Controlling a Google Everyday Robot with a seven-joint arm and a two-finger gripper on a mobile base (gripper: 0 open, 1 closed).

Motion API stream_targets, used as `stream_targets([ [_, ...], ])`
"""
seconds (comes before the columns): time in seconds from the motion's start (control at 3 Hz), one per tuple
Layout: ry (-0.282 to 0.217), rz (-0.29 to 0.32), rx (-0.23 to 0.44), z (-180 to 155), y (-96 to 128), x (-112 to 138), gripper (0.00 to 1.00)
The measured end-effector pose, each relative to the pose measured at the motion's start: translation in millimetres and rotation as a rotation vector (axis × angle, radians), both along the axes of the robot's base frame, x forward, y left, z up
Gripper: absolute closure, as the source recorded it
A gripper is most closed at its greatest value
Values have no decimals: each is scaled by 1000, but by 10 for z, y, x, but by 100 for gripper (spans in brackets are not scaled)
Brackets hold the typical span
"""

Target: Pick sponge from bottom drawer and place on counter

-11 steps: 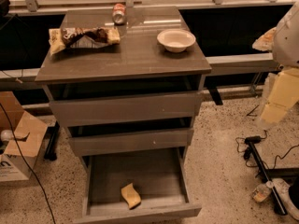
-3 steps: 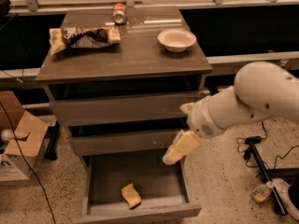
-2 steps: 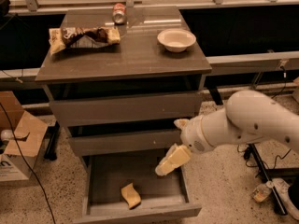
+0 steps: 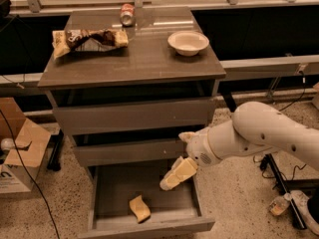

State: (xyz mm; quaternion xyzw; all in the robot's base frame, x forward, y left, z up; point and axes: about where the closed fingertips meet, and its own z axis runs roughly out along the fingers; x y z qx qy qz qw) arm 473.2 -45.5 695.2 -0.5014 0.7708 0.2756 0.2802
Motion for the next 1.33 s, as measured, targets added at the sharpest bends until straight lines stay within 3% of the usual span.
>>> stream_targets([
  [0.33, 49, 24, 83, -444, 438, 3, 0],
  [0.67, 85, 40, 158, -961, 698, 0, 0],
  [1.0, 85, 40, 158, -961, 698, 0, 0],
  [1.33, 109, 76, 188, -1253, 888, 72, 0],
])
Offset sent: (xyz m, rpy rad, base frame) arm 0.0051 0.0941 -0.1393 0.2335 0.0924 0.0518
